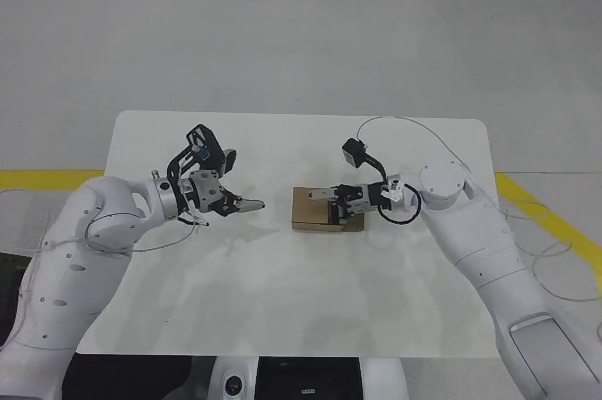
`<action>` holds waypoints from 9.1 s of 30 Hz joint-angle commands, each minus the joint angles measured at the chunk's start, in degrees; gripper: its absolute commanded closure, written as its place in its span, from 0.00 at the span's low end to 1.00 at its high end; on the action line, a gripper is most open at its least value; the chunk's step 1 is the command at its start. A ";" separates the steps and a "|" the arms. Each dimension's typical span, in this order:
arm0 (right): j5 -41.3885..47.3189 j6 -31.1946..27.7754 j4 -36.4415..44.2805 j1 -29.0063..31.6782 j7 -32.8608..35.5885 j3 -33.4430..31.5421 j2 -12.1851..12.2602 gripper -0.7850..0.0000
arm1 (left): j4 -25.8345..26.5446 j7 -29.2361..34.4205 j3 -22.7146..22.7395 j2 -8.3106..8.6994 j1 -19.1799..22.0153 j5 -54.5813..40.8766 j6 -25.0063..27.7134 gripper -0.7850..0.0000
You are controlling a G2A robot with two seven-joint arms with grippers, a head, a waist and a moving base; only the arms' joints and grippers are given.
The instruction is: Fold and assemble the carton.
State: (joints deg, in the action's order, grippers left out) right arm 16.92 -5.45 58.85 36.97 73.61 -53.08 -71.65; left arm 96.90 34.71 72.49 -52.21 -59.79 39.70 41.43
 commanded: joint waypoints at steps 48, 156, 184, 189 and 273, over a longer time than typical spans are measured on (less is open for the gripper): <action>-6.92 7.97 34.00 19.32 -4.45 -19.51 8.19 0.00 | -12.67 -42.15 -15.60 -3.31 7.88 46.99 9.25 0.00; 1.76 -7.00 11.00 12.30 -8.83 -9.75 5.38 0.00 | -26.44 -47.04 -24.69 -10.40 15.85 48.03 11.46 0.00; 2.55 -10.10 1.60 1.96 0.67 0.77 1.98 0.00 | -26.07 -46.68 -23.81 -10.46 15.28 48.66 12.00 0.00; 4.04 -9.32 2.32 2.97 -1.27 0.86 1.75 0.00 | -25.98 -46.58 -23.69 -10.48 15.22 48.80 12.02 0.00; -3.20 3.16 24.86 22.25 -8.61 -15.54 5.79 0.00 | -28.06 -41.35 -20.02 -10.58 13.31 42.07 11.81 0.00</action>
State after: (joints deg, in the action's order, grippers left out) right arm 13.65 -2.30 83.80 59.27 65.07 -68.65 -65.84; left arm 68.86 -6.70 52.42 -62.79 -46.50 81.83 53.24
